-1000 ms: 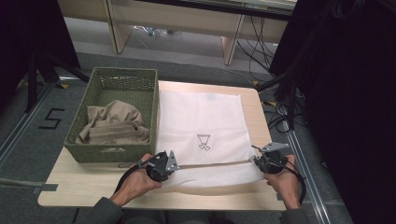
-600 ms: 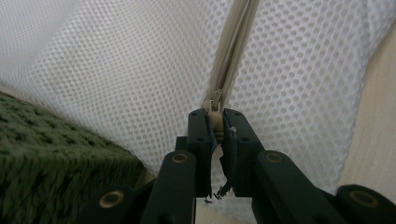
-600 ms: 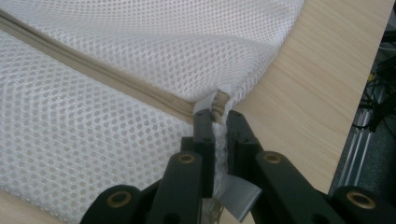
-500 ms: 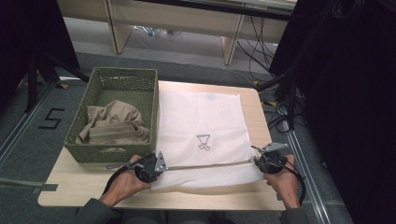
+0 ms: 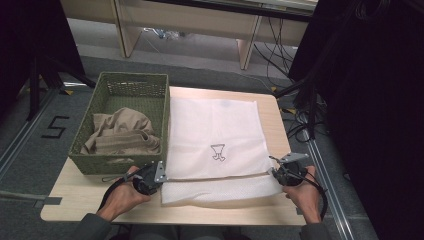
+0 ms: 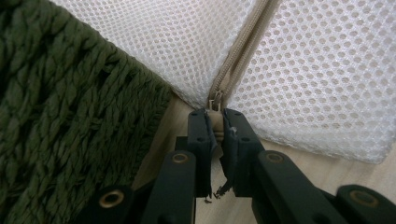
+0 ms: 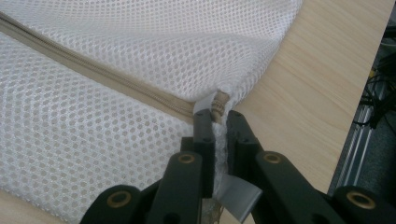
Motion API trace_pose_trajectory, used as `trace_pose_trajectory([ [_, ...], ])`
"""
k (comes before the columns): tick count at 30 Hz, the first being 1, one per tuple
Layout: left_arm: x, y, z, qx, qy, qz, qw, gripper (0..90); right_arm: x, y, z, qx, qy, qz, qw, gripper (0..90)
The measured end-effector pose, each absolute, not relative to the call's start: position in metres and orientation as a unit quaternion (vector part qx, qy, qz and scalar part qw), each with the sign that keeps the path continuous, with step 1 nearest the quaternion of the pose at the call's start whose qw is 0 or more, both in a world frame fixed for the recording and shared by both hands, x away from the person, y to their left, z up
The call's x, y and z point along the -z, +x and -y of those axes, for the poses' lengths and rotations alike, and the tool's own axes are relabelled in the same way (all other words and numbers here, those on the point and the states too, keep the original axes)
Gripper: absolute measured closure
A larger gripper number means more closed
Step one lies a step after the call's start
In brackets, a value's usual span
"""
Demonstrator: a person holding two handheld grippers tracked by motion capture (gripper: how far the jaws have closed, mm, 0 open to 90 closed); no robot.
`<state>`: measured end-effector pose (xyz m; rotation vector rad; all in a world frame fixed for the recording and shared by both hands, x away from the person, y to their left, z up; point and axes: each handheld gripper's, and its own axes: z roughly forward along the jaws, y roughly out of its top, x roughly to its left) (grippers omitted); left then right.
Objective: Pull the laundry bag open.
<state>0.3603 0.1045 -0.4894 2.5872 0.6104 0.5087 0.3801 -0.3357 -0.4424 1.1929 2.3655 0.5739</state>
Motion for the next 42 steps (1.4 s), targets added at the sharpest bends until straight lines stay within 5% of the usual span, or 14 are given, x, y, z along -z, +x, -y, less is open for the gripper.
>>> trace_pose_trajectory([
  [10,0.488,0.359,-0.105,-0.171,0.928,-0.235,0.233,79.7,0.445,0.380,0.337,-0.206,0.428,-0.855,0.209,84.1],
  [18,0.476,0.352,-0.096,-0.157,0.913,-0.254,0.279,63.2,0.451,0.380,0.338,-0.203,0.431,-0.857,0.197,81.8],
  [32,0.467,0.358,-0.052,-0.162,0.906,-0.236,0.313,53.3,0.451,0.381,0.338,-0.199,0.426,-0.860,0.197,80.5],
  [42,0.481,0.380,-0.007,-0.165,0.921,-0.210,0.283,49.4,0.453,0.382,0.339,-0.197,0.429,-0.860,0.194,79.2],
])
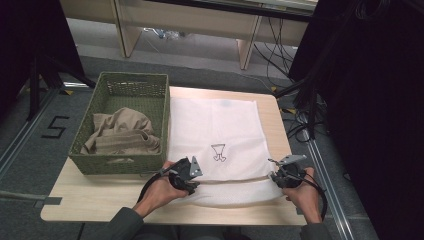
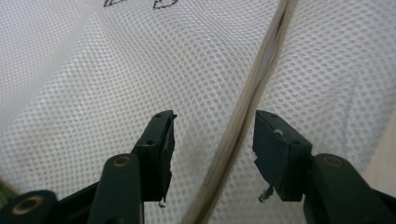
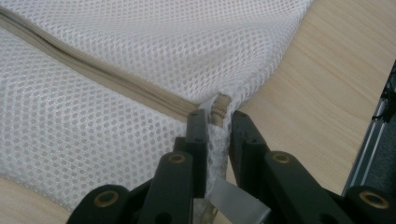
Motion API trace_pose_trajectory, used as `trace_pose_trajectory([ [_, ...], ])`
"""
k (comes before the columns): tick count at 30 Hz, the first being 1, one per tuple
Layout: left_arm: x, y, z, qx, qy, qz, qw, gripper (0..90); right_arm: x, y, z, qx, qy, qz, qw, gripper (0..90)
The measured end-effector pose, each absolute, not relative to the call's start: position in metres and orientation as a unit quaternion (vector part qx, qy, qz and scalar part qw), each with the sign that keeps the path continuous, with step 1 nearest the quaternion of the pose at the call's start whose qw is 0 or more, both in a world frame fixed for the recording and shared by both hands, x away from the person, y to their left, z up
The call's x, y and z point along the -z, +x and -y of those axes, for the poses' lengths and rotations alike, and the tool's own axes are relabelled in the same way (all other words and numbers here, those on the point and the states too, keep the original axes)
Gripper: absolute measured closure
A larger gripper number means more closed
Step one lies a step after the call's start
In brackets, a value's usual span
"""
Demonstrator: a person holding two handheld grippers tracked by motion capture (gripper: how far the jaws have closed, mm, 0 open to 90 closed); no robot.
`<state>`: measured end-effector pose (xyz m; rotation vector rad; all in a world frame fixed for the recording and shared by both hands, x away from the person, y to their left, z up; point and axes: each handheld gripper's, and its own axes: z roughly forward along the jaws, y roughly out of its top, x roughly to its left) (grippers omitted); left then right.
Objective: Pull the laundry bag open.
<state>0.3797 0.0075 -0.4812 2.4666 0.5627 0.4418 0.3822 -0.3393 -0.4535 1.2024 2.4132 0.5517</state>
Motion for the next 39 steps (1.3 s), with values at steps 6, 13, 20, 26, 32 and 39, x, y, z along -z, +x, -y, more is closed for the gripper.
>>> trace_pose_trajectory([
  [6,0.487,0.388,0.002,-0.162,0.926,-0.205,0.271,53.0,0.454,0.382,0.339,-0.197,0.427,-0.861,0.191,78.8],
  [13,0.492,0.402,0.008,-0.140,0.926,-0.216,0.277,66.1,0.454,0.381,0.338,-0.194,0.428,-0.862,0.189,78.2],
  [20,0.488,0.402,0.008,-0.161,0.922,-0.206,0.285,84.9,0.455,0.382,0.337,-0.192,0.430,-0.863,0.186,74.2],
  [26,0.473,0.398,0.002,-0.169,0.911,-0.211,0.311,84.6,0.451,0.382,0.339,-0.204,0.452,-0.844,0.205,57.9],
  [32,0.470,0.398,0.002,-0.171,0.911,-0.209,0.312,84.4,0.442,0.379,0.336,-0.251,0.445,-0.833,0.212,52.0],
  [39,0.461,0.400,0.001,-0.173,0.905,-0.210,0.327,84.4,0.439,0.376,0.294,-0.332,0.383,-0.847,0.159,43.1],
])
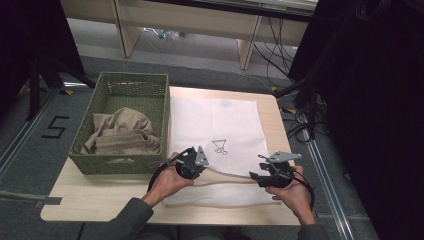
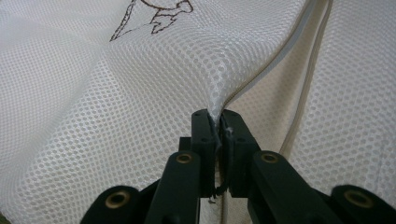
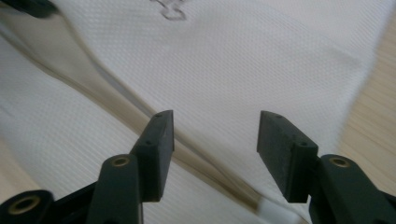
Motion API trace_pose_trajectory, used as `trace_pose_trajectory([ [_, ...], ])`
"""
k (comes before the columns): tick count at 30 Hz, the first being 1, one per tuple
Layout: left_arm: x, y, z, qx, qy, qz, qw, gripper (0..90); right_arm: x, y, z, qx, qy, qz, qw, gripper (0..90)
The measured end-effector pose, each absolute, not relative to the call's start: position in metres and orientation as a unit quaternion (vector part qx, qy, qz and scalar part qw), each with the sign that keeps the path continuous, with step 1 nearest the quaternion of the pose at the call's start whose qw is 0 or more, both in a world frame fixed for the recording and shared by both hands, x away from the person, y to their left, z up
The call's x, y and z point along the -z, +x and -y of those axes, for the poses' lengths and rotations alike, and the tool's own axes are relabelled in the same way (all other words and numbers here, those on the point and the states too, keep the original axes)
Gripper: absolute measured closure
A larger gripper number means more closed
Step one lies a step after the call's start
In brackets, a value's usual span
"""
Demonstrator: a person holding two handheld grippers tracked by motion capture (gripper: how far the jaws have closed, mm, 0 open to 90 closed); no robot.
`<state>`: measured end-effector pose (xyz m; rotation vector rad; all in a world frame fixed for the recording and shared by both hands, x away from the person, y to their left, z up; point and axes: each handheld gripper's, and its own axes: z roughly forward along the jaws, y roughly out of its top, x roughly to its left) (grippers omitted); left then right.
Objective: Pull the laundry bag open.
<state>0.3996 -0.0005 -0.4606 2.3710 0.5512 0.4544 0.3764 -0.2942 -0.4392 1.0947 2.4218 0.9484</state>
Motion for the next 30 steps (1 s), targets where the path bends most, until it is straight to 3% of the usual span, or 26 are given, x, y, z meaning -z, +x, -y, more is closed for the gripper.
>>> trace_pose_trajectory([
  [12,0.453,0.400,-0.001,-0.170,0.900,-0.215,0.339,84.1,0.459,0.385,0.242,-0.325,0.318,-0.879,0.144,43.6],
  [25,0.446,0.400,-0.002,-0.166,0.895,-0.216,0.353,84.2,0.463,0.407,0.216,-0.331,0.282,-0.884,0.171,51.4],
  [30,0.447,0.400,-0.002,-0.163,0.897,-0.215,0.351,83.0,0.461,0.408,0.210,-0.332,0.268,-0.887,0.178,68.6],
])
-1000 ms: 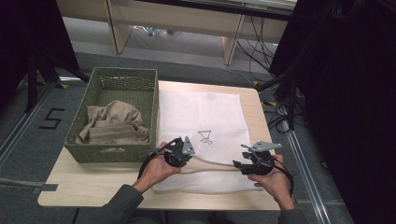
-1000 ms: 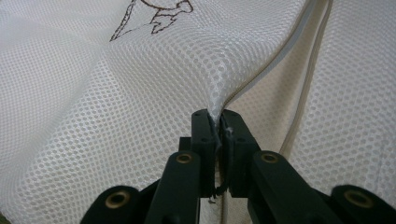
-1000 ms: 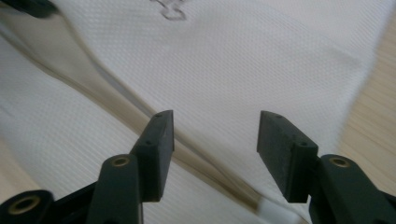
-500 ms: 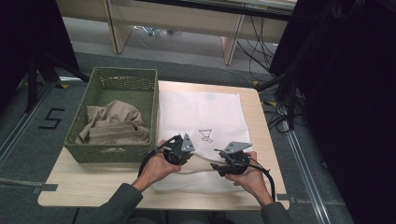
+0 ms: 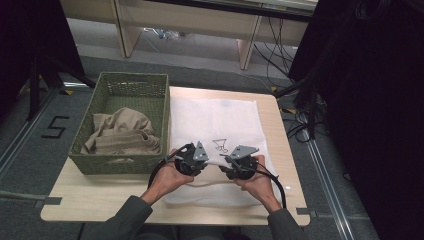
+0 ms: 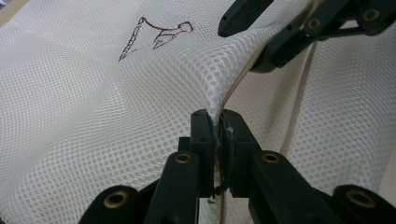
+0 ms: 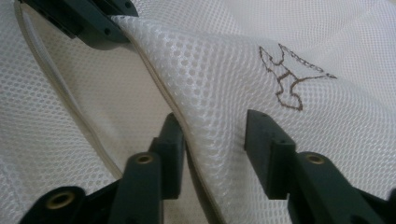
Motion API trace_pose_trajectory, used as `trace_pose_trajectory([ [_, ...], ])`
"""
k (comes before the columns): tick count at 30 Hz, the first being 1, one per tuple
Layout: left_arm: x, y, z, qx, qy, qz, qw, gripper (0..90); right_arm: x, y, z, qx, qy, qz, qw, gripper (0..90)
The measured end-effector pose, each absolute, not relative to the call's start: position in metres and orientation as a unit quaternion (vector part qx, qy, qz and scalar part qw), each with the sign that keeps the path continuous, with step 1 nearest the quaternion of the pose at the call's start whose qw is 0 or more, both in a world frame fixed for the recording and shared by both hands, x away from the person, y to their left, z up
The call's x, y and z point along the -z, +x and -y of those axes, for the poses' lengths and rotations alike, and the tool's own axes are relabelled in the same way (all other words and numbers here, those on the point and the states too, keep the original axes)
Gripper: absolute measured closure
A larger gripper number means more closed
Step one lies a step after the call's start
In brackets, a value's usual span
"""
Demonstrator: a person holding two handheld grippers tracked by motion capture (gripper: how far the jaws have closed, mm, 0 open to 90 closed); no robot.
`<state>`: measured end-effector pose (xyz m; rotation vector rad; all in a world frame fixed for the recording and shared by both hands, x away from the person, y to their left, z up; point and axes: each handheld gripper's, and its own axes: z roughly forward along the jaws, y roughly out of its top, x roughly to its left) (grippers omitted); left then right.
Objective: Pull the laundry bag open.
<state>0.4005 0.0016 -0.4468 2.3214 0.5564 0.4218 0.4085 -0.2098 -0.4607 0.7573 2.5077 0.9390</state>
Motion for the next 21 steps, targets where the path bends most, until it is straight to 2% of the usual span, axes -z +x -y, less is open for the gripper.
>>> trace_pose_trajectory([
  [4,0.447,0.399,-0.001,-0.155,0.895,-0.220,0.356,74.7,0.459,0.409,0.209,-0.327,0.256,-0.892,0.180,80.3],
  [7,0.444,0.396,-0.001,-0.147,0.895,-0.219,0.360,68.3,0.458,0.409,0.210,-0.324,0.256,-0.893,0.180,83.5],
  [12,0.435,0.385,-0.008,-0.157,0.889,-0.226,0.366,48.9,0.455,0.412,0.209,-0.321,0.259,-0.893,0.180,85.5],
  [13,0.434,0.383,-0.009,-0.156,0.887,-0.232,0.369,48.9,0.455,0.412,0.209,-0.321,0.259,-0.893,0.180,85.5],
  [14,0.431,0.379,-0.013,-0.153,0.885,-0.235,0.371,44.8,0.454,0.413,0.209,-0.321,0.262,-0.892,0.178,85.7],
  [21,0.426,0.358,-0.033,-0.154,0.889,-0.236,0.362,40.1,0.450,0.419,0.207,-0.322,0.257,-0.892,0.184,85.9],
])
